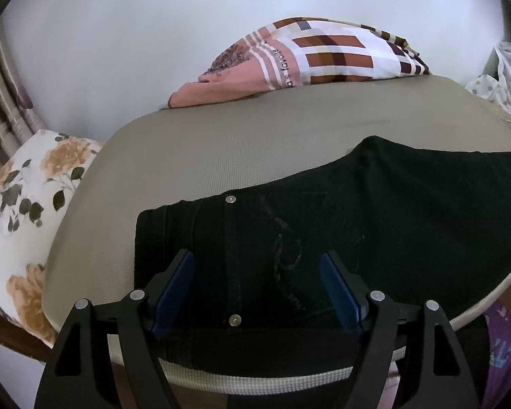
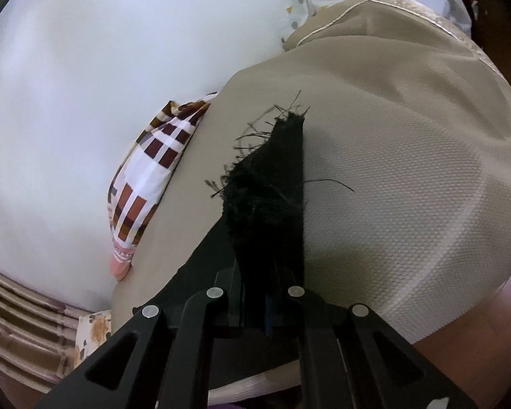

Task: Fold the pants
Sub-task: 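Carry the gripped hem with the right tool over the trousers toward the waistband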

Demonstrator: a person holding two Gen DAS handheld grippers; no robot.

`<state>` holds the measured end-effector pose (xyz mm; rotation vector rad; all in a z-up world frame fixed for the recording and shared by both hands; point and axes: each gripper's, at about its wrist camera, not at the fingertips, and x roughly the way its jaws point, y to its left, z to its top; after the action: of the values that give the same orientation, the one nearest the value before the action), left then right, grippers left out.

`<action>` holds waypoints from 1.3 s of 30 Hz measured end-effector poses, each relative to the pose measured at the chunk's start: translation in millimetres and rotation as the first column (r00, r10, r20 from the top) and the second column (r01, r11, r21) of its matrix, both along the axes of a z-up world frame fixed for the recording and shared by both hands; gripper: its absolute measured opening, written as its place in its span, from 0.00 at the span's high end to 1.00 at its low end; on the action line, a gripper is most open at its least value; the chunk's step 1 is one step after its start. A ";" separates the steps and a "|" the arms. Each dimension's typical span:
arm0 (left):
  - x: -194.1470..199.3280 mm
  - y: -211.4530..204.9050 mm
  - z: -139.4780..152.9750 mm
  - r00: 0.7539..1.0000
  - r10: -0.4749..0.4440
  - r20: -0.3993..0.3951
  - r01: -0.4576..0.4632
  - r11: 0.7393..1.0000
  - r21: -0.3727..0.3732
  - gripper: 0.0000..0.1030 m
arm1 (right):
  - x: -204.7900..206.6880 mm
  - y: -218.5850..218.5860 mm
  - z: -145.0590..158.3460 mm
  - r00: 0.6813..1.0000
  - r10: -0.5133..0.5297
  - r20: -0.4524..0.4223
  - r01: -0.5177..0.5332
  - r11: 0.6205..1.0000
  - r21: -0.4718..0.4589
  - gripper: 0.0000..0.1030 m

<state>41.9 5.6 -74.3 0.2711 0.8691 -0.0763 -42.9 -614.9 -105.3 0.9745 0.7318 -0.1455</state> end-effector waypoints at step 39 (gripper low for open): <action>9.9 10.2 -17.7 0.995 0.046 -0.088 -0.046 0.999 -0.001 0.25 | 107.0 190.3 6.2 0.902 0.424 0.082 -0.431 0.897 0.096 0.92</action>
<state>51.8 15.8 -92.0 0.2461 0.9627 -0.0473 64.2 -424.6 -99.1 0.8969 0.8902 0.3128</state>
